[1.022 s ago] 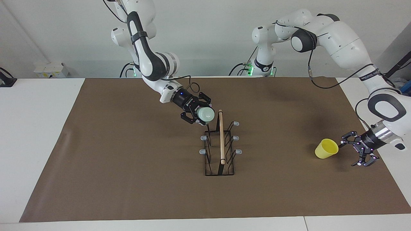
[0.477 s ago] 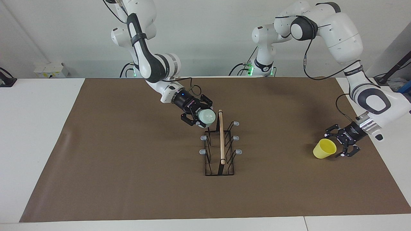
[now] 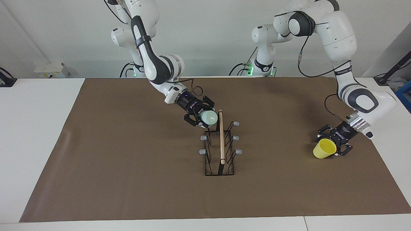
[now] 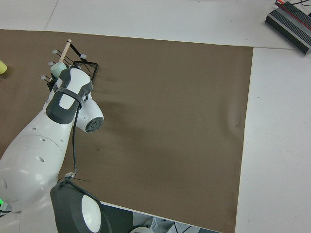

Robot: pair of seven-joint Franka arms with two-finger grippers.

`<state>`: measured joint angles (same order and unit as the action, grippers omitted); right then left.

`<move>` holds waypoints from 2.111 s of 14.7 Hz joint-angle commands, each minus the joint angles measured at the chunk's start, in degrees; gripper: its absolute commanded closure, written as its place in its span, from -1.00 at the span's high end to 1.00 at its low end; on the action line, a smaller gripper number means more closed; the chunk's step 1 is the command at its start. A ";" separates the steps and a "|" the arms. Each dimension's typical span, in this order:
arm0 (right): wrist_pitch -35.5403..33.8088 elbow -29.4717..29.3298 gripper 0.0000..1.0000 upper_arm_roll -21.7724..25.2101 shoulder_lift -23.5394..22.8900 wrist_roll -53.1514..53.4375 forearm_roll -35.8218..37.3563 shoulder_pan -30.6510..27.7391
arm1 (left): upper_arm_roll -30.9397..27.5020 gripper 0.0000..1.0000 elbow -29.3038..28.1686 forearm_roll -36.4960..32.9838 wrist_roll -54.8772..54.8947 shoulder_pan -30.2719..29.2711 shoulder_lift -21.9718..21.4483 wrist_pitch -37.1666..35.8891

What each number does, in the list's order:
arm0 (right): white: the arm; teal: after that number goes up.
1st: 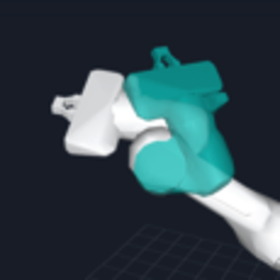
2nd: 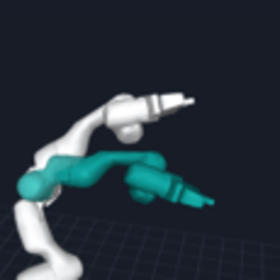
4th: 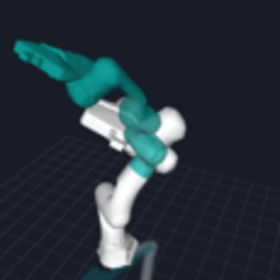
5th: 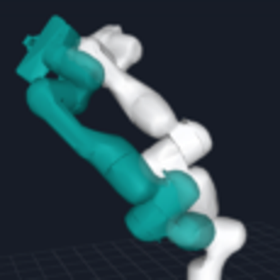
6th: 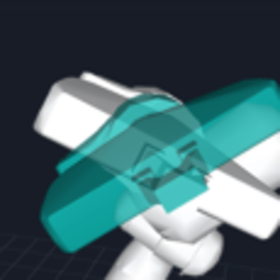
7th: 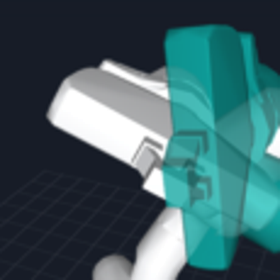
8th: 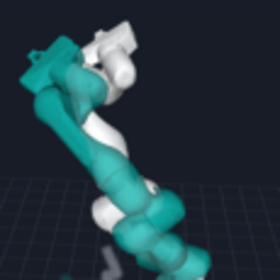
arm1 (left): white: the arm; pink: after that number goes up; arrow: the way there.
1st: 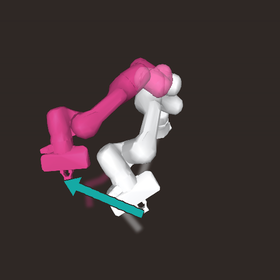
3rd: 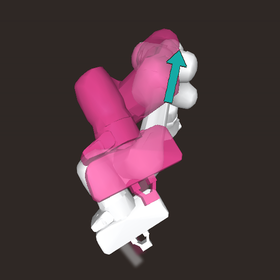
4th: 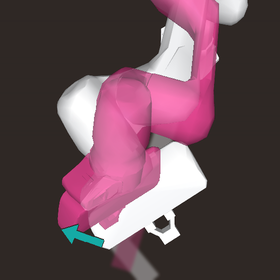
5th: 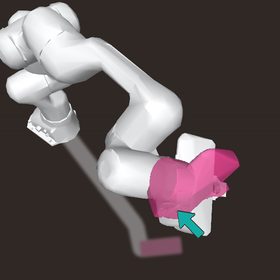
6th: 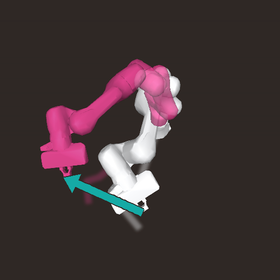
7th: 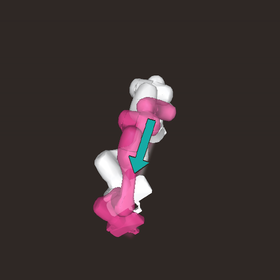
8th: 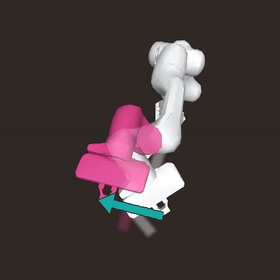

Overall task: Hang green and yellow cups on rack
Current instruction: 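Hang the green cup on the peg while the left gripper grasps the yellow cup, then lift the yellow cup with the left gripper while the right gripper withdraws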

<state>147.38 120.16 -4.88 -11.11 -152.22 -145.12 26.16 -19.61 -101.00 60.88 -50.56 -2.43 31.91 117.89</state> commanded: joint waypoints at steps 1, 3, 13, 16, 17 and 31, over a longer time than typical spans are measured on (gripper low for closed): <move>-0.60 -0.98 -1.00 -0.13 -3.39 -6.50 -5.34 -0.06 | -0.43 1.00 -3.94 3.27 1.07 1.72 -2.55 2.87; -0.34 -0.89 -1.00 -0.13 -4.01 -6.86 -6.13 -0.15 | -0.43 1.00 -4.73 4.94 1.07 2.95 -2.64 3.66; 7.29 -0.63 1.00 -0.13 2.22 -5.37 -7.90 -0.24 | -0.52 -1.00 -3.77 5.22 2.30 4.45 -6.06 6.04; 13.35 -0.71 1.00 -0.13 6.26 -4.93 -6.06 -0.85 | -0.52 -1.00 -0.17 4.08 1.95 4.97 -7.55 6.12; 16.33 -0.97 1.00 -0.13 7.23 -4.93 -2.40 -1.29 | -0.52 -1.00 1.14 1.29 1.60 5.76 -8.08 6.21; -3.23 -2.73 1.00 0.49 6.80 28.51 67.29 -25.45 | 3.07 -1.00 2.04 -31.06 -5.87 15.96 -18.89 5.24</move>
<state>147.29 118.03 -3.88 -3.67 -130.65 -85.78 3.91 -17.96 -97.03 34.66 -55.55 12.29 15.70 123.05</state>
